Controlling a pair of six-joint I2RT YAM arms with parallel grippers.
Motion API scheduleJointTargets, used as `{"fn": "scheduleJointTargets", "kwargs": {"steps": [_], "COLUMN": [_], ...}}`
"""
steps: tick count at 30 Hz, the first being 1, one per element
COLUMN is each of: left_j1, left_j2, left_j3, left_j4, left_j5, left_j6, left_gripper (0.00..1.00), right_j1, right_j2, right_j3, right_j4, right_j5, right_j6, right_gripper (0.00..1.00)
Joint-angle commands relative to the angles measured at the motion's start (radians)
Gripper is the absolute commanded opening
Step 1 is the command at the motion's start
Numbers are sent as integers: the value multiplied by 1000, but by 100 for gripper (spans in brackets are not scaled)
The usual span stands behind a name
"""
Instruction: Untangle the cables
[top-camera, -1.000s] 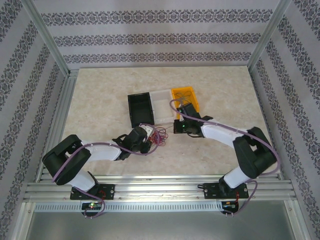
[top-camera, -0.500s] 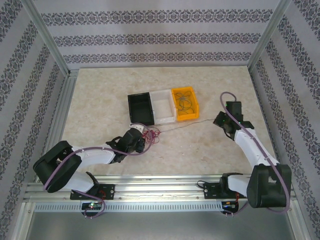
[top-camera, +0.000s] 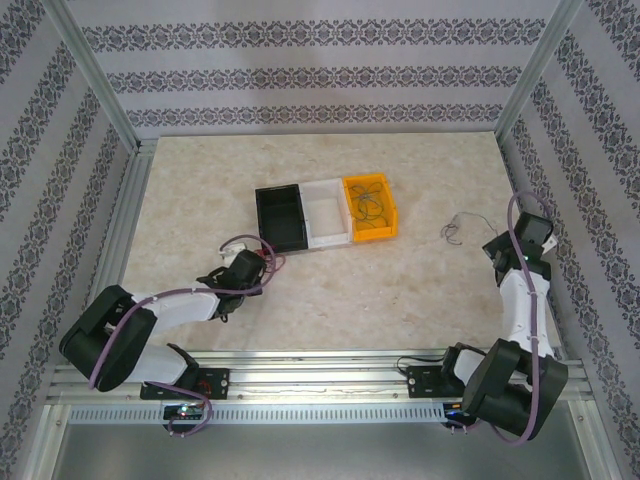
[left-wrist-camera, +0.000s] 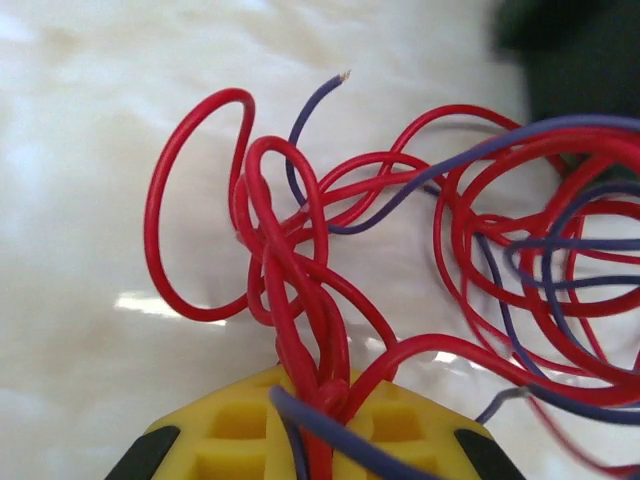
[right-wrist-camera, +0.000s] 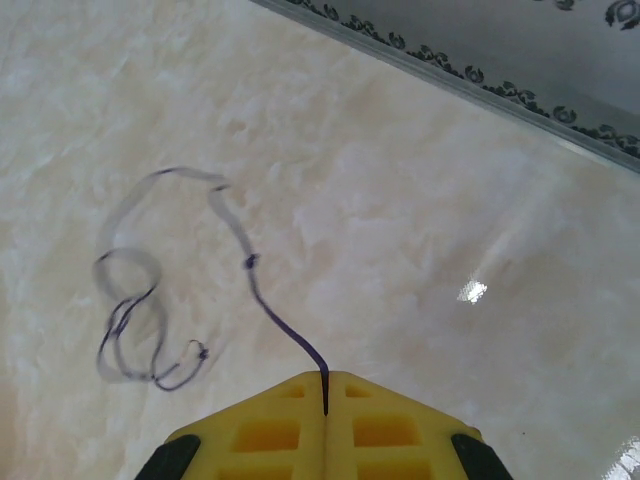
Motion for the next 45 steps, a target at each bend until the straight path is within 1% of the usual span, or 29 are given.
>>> {"fn": "scheduleJointTargets", "kwargs": {"steps": [1, 6, 11, 14, 16, 19, 23, 26, 30, 33, 36, 41, 45], "left_j1": [31, 12, -36, -65, -73, -78, -78, -79, -80, -80, -79, -80, -79], "left_j2": [-3, 33, 77, 100, 113, 119, 114, 108, 94, 73, 48, 16, 16], "left_j3": [-7, 1, 4, 23, 30, 39, 35, 32, 20, 11, 1, -14, -13], "left_j4": [-99, 44, 220, 259, 272, 270, 270, 257, 263, 257, 249, 242, 235], "left_j5": [-15, 126, 351, 445, 481, 490, 482, 445, 428, 417, 404, 384, 381], "left_j6": [-30, 117, 246, 312, 329, 339, 339, 329, 321, 319, 315, 309, 308], "left_gripper": [0, 0, 0, 0, 0, 0, 0, 0, 0, 0, 0, 0, 0], "right_j1": [32, 142, 262, 343, 404, 514, 674, 751, 785, 800, 807, 818, 828], "right_j2": [-26, -109, -183, -202, -195, -156, -61, 34, 177, 290, 366, 434, 459], "right_j3": [1, 44, 157, 233, 286, 377, 510, 595, 671, 712, 736, 746, 713], "right_j4": [-1, 17, 43, 80, 96, 109, 117, 140, 166, 186, 211, 235, 235], "right_j5": [-55, -59, -106, -143, -152, -136, -84, -69, -87, -77, -78, -56, -36], "right_j6": [23, -27, -83, -96, -101, -127, -196, -236, -260, -286, -284, -278, -253], "right_gripper": [0, 0, 0, 0, 0, 0, 0, 0, 0, 0, 0, 0, 0]}}
